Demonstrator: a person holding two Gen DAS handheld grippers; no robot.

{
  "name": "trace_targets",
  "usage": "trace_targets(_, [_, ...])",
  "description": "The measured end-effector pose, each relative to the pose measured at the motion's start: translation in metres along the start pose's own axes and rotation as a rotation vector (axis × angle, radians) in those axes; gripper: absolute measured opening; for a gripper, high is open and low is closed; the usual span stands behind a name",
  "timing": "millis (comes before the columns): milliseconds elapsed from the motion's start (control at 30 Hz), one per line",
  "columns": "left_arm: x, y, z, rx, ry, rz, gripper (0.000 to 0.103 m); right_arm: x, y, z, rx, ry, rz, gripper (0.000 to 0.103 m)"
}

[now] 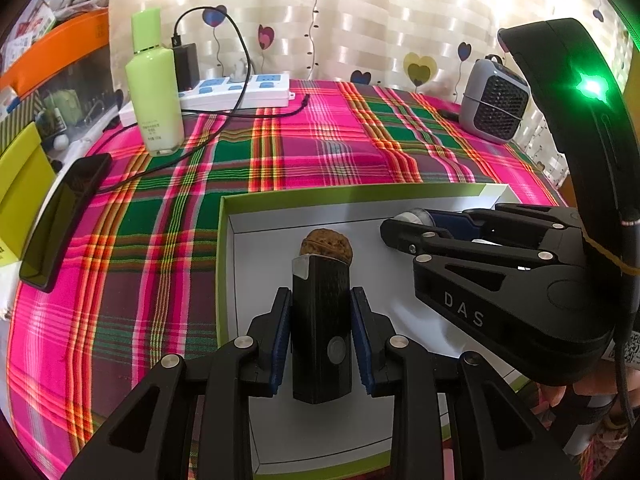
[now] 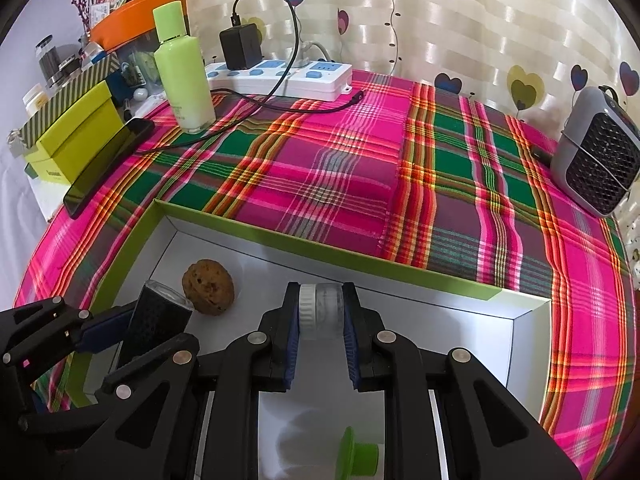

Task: Organize objects
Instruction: 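Open both tools to drop the white roll and black case into the tray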

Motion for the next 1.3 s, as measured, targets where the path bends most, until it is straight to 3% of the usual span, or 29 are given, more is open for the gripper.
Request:
trace_targets(67, [0.000, 0.000, 0.000, -0.003, 0.001, 0.003, 0.027, 0.000, 0.000, 0.000, 0.005, -0.001, -0.001, 0.022])
trace_targets(200, [0.000, 0.000, 0.000, -0.003, 0.001, 0.002, 0.027, 0.000, -0.001, 0.000, -0.004, -0.001, 0.017, 0.039])
trace_targets(400, [0.001, 0.002, 0.001, -0.009, 0.001, 0.010, 0.028, 0.001, -0.004, -0.001, -0.013, -0.006, 0.036, 0.041])
trace_targets(500, [0.001, 0.002, 0.001, -0.012, 0.001, 0.013, 0.030, 0.000, -0.004, -0.004, -0.024, -0.015, 0.041, 0.055])
trace_targets(900, [0.002, 0.002, -0.010, -0.022, -0.016, 0.003, 0.041, 0.001, -0.007, -0.016, -0.023, -0.047, 0.074, 0.056])
trace_targets(1300, [0.014, -0.002, -0.041, -0.017, -0.062, -0.012, 0.043, 0.016, -0.001, -0.054, -0.014, -0.116, 0.103, 0.056])
Point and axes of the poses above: each gripper's, at about its wrist camera, not at the fingertips, and z roughly the way its jaws point, y to its left, x to its underside, the point moved 3 cm from there along z, roughly the way its jaws point, and after that the axes turned 2 degrees about y, right-handed, at the moved point
